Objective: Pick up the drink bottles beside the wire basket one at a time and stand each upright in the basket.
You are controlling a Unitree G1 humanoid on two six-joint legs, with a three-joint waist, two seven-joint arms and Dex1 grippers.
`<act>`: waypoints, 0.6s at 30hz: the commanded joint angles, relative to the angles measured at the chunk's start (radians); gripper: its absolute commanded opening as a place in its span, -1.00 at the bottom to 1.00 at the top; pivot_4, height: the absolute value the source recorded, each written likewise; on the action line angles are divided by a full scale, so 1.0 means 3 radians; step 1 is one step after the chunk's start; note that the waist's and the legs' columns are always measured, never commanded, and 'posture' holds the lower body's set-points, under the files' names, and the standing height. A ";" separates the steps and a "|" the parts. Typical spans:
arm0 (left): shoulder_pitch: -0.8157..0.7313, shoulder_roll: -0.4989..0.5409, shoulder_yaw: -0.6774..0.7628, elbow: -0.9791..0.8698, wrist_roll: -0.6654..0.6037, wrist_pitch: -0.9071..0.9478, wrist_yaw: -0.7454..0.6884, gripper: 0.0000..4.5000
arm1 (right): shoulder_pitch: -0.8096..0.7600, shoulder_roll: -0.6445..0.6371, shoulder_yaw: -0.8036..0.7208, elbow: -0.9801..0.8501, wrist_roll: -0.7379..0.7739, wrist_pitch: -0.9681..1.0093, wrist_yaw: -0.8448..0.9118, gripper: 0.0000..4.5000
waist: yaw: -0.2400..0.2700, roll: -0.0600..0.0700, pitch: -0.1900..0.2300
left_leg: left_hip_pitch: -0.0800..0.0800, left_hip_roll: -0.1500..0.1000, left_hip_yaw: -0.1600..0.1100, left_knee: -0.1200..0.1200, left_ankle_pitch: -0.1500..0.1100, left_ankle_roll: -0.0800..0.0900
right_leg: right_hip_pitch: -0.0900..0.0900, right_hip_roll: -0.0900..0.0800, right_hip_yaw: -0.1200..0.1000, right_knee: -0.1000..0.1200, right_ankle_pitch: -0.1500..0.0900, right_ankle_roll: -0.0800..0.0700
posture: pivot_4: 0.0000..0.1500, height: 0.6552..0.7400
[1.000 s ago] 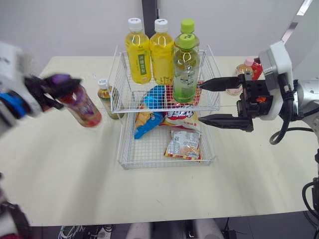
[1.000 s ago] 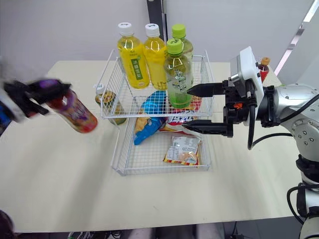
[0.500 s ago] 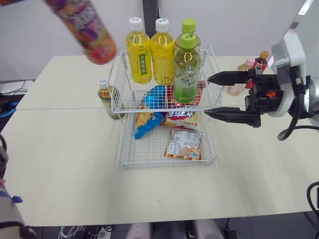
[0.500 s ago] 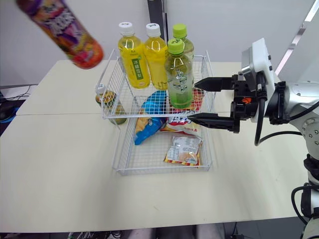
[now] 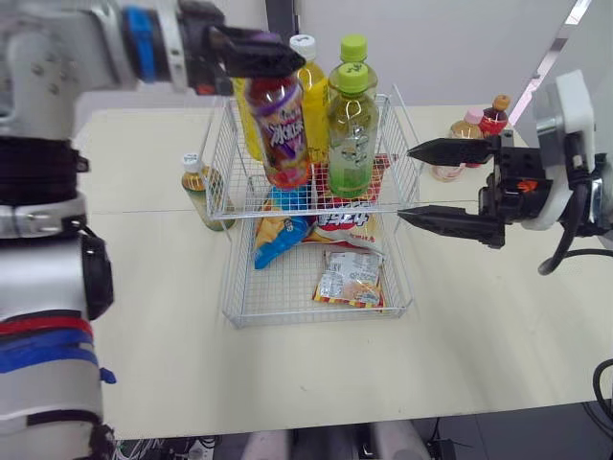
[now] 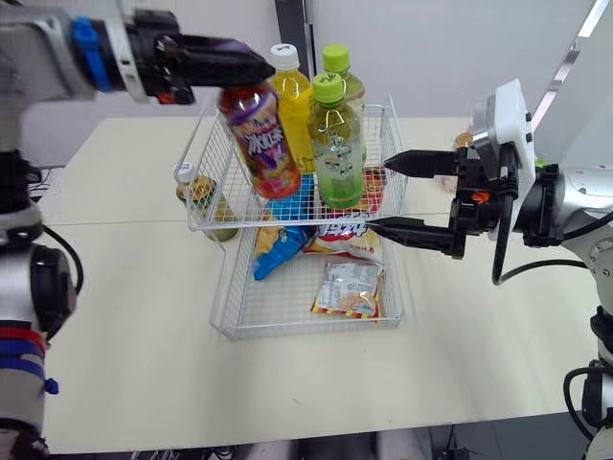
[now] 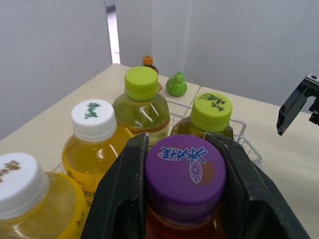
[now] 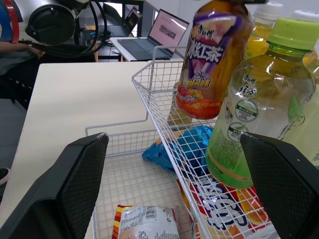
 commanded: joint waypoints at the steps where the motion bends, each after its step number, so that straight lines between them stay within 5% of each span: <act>1: -0.0016 -0.0050 0.0140 -0.0122 0.0085 -0.0208 0.0024 -0.39 | 0.0014 -0.0076 -0.0160 -0.0134 0.0085 0.0004 -0.0059 1.00 | -0.0003 0.0000 0.0000 | 0.0000 0.0000 0.0000 0.0000 0.0000 0.0000 | 0.0000 0.0000 0.0000 0.0001 0.0000 0.0000 | 1.00 1.00; 18: -0.0057 -0.0458 0.0021 0.0198 0.0463 -0.0545 -0.0142 -0.39 | 0.0126 -0.0153 -0.0218 -0.0215 0.0208 0.0013 -0.0195 1.00 | 0.0025 0.0000 0.0000 | 0.0000 -0.0003 0.0002 0.0002 0.0000 0.0000 | 0.0002 -0.0002 -0.0002 0.0001 0.0000 0.0000 | 1.00 1.00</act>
